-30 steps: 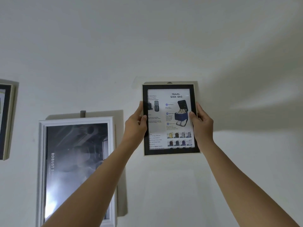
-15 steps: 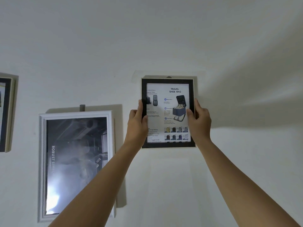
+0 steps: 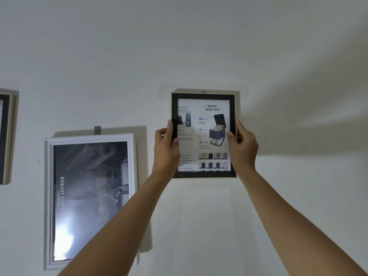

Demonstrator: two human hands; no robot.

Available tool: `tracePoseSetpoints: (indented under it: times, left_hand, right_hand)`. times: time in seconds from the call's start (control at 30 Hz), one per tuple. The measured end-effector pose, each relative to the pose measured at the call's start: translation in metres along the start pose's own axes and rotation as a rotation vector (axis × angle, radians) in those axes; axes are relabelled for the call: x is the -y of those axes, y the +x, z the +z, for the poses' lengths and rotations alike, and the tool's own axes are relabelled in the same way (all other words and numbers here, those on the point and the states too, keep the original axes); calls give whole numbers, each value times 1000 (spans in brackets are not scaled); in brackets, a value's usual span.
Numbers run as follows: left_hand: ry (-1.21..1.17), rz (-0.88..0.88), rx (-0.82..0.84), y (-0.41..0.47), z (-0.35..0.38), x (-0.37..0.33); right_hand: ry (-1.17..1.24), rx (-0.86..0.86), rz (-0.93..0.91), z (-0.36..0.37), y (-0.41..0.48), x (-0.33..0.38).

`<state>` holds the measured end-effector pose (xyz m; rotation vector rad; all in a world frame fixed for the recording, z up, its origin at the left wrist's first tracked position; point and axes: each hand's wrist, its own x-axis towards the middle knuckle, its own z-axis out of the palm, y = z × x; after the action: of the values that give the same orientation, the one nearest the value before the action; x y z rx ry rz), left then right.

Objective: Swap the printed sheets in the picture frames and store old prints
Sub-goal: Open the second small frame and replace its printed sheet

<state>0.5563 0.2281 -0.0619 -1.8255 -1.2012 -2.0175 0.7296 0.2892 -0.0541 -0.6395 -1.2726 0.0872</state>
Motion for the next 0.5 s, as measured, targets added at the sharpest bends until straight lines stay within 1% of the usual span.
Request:
tracePoseSetpoints:
  times: [0.37, 0.5]
  left_hand:
    - [-38, 0, 19, -2, -1, 1]
    - [0, 4, -6, -4, 2, 2]
  right_hand:
    - [-30, 9, -36, -2, 3, -3]
    - [-57, 5, -44, -2, 2, -2]
